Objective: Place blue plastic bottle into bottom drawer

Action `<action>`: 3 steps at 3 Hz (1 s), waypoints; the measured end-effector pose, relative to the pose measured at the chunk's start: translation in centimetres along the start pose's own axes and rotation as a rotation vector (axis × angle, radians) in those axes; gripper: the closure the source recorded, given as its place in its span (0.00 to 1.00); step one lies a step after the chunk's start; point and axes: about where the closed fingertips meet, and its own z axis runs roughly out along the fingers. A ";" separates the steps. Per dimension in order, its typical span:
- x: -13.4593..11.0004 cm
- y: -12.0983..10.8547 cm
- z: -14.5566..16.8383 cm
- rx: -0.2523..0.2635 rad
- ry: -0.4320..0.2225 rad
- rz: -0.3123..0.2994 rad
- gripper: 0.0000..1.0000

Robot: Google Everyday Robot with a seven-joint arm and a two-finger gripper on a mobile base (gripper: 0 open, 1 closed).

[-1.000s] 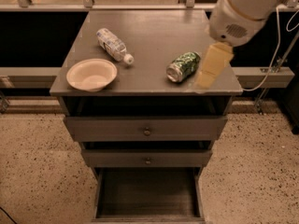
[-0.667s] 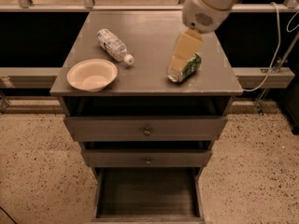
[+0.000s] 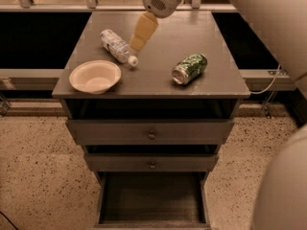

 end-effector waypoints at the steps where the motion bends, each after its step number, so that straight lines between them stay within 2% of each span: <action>1: -3.9 -0.9 3.9 -0.026 -0.083 0.081 0.00; 2: -5.8 -2.2 7.7 -0.002 -0.118 0.159 0.00; 3: -5.7 -3.7 11.4 0.043 -0.125 0.227 0.00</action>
Offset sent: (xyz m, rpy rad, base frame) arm 0.1073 0.0987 -0.0500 0.2514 -0.0049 -0.2026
